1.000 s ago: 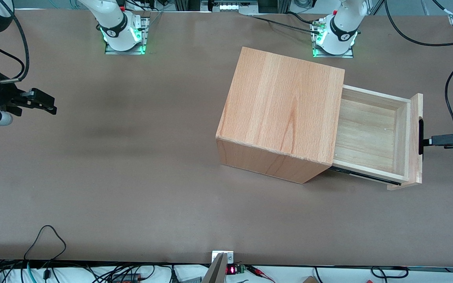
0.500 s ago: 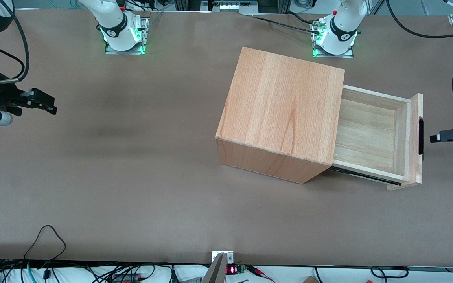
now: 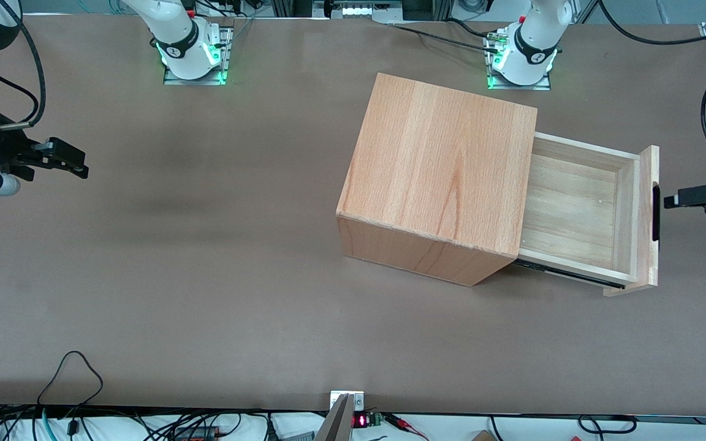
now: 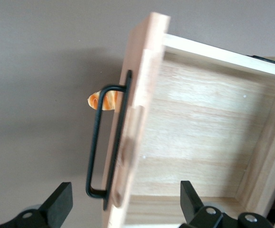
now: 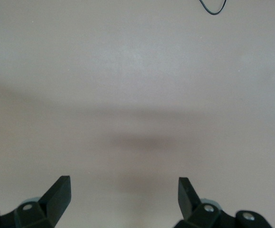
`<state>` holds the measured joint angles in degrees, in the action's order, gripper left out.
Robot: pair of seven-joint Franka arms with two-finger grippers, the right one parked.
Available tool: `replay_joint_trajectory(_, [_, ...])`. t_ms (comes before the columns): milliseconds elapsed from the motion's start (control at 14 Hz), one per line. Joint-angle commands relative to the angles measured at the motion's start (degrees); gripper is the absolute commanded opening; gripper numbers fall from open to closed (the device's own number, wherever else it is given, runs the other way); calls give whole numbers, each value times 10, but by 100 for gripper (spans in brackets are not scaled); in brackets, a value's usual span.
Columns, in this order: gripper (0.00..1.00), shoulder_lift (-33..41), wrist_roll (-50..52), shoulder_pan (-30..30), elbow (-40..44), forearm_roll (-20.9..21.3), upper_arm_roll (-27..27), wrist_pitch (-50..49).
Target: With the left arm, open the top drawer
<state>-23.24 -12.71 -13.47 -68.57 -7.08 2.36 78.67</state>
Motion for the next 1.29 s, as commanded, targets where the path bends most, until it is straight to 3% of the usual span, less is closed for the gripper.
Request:
replay_joint_trajectory(0, [100,32,34,32,7,29,-1,-25])
replay_joint_trajectory(286, [100,47,103,88,5,53,0,-59])
replay_joint_trajectory(500, [100,60,127,97,-2,55,10,-67])
replay_joint_trajectory(857, [100,161,133,106,-144,55,7,11])
replay_joint_trajectory(1214, [100,195,136,97,-194,54,3,39])
